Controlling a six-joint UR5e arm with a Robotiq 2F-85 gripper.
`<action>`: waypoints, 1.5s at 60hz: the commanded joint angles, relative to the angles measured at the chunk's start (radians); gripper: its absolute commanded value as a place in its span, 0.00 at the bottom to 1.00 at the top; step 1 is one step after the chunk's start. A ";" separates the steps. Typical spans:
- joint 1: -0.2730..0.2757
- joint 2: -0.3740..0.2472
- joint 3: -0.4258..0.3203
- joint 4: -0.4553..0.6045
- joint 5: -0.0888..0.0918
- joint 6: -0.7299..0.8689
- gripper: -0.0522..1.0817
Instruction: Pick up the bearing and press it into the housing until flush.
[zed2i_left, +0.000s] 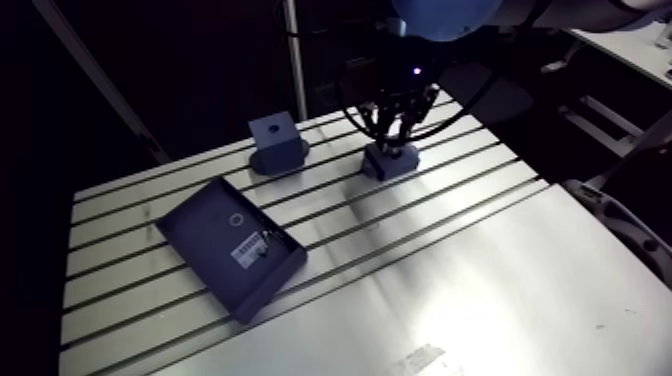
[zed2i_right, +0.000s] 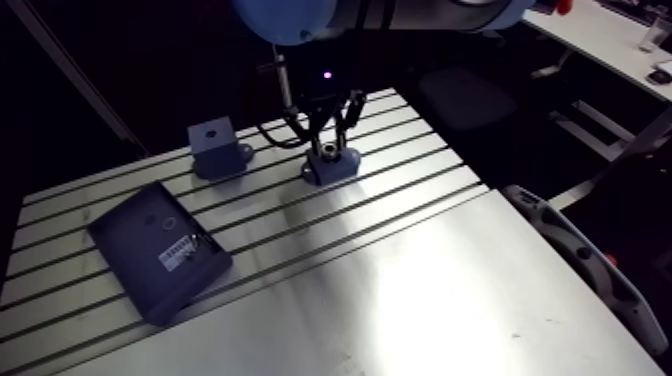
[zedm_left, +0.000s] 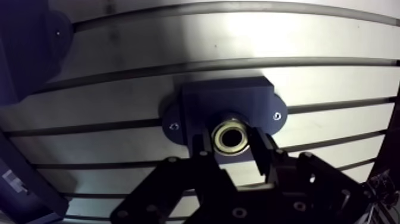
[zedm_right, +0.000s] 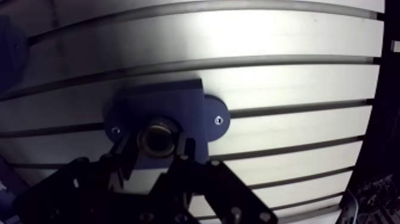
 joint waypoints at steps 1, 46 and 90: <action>0.000 0.001 0.001 -0.001 0.000 0.001 0.58; -0.004 0.008 0.001 -0.002 0.000 0.000 0.58; -0.008 0.006 0.004 -0.001 0.000 0.000 0.58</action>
